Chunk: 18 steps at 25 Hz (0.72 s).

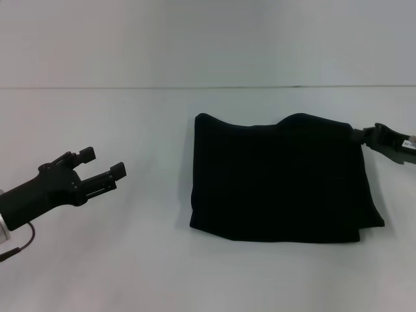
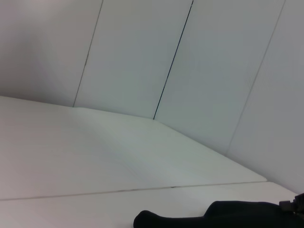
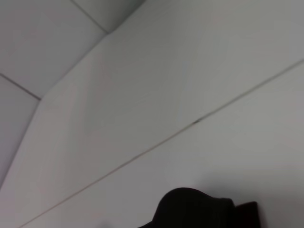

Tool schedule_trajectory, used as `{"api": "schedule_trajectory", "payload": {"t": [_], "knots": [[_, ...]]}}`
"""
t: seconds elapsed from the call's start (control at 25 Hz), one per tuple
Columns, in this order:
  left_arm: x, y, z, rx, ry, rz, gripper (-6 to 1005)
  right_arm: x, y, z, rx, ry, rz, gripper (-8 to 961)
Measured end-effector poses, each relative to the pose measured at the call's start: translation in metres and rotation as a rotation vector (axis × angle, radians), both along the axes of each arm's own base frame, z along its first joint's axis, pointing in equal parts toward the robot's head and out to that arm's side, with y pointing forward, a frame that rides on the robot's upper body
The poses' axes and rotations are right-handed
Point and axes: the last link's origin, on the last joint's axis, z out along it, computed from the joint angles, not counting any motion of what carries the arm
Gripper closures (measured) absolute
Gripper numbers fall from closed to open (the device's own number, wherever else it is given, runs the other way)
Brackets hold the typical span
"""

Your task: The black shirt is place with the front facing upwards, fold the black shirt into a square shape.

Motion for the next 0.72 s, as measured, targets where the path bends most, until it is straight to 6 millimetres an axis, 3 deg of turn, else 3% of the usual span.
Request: {"api": "schedule_trajectory", "payload": {"t": [0.32, 0.52, 0.72], "knots": [[0.003, 0.001, -0.006, -0.02, -0.031, 0.011, 88, 0.014, -0.009, 0.005, 0.031, 0.029, -0.049, 930], [0.008, 0.005, -0.004, -0.087, -0.12, 0.064, 89, 0.028, -0.028, 0.021, 0.122, 0.086, -0.009, 716], [0.026, 0.023, 0.0, -0.284, -0.242, 0.16, 90, 0.016, -0.053, 0.028, 0.115, 0.004, 0.319, 580]]}}
